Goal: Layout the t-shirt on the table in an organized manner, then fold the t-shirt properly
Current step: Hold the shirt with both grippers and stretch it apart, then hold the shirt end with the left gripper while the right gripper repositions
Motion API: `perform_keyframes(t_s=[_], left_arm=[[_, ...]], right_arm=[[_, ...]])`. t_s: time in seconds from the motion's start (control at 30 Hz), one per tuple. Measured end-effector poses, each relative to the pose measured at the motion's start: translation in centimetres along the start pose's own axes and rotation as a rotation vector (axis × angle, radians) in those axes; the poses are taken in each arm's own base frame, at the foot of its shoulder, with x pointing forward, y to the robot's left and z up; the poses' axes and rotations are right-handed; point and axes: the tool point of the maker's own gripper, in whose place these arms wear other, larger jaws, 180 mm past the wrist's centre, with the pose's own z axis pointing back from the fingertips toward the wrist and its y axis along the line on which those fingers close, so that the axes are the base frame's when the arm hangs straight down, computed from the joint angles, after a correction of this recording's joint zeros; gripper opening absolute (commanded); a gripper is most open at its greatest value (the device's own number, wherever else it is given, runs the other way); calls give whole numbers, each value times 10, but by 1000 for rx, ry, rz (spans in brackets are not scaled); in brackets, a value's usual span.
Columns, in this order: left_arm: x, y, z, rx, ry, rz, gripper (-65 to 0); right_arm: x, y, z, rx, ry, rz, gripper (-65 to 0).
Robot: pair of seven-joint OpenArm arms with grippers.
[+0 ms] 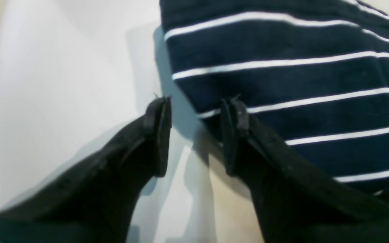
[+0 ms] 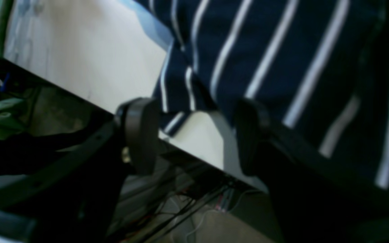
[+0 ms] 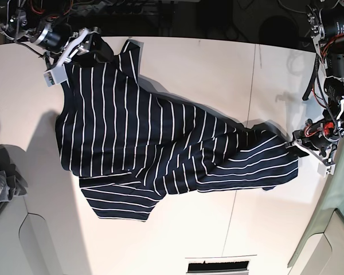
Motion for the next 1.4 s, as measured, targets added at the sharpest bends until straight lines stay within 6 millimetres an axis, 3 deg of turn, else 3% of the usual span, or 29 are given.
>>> perform_keyframes(t_s=[0.33, 0.47, 0.6, 1.4], left_arm=[[-10, 0, -3, -8, 20, 32, -382], [-15, -11, -7, -26, 25, 44, -381], [-21, -21, -11, -43, 32, 51, -381], [-21, -21, -11, -42, 32, 50, -382]], right_arm=[[-8, -19, -2, -105, 33, 12, -297], [-12, -23, -4, -113, 33, -3, -297], [-12, -24, -4, -115, 32, -4, -297], [-7, -24, -4, -115, 6, -3, -297]])
